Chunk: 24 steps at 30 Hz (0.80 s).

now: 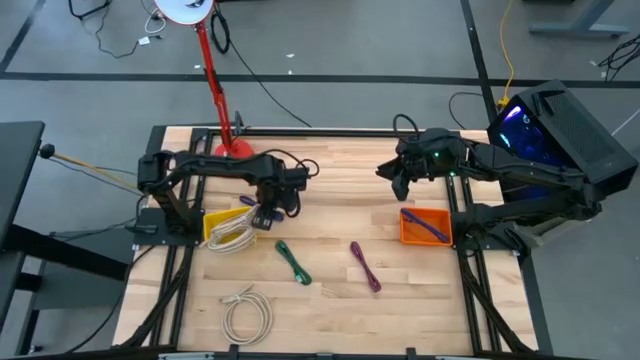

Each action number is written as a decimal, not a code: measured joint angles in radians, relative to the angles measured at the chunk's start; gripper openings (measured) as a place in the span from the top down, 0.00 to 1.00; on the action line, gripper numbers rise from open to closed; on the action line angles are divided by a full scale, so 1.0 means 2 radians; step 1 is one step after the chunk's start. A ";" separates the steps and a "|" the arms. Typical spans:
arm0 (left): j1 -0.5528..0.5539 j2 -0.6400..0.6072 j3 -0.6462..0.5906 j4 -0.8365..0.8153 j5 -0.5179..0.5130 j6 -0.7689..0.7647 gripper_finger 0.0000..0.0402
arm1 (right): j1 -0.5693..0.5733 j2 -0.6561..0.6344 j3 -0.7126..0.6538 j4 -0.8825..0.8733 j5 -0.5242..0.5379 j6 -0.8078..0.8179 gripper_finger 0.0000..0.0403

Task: Pick & Place USB Port
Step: Put the blue USB cable into the orange bin

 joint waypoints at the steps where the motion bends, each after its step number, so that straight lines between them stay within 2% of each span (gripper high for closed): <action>1: -0.003 0.000 -0.005 0.009 -0.002 0.000 0.55 | 0.000 0.000 0.000 0.003 0.000 0.000 0.80; 14: -0.020 0.001 -0.031 0.106 -0.041 -0.008 0.55 | 0.000 0.000 0.000 0.027 -0.001 0.002 0.80; 16: -0.020 0.007 -0.030 0.108 -0.053 -0.013 0.55 | 0.000 0.000 0.000 0.027 -0.001 0.004 0.80; 24: -0.020 0.042 -0.031 0.098 -0.044 -0.006 0.55 | 0.000 0.000 0.000 0.038 -0.003 0.004 0.80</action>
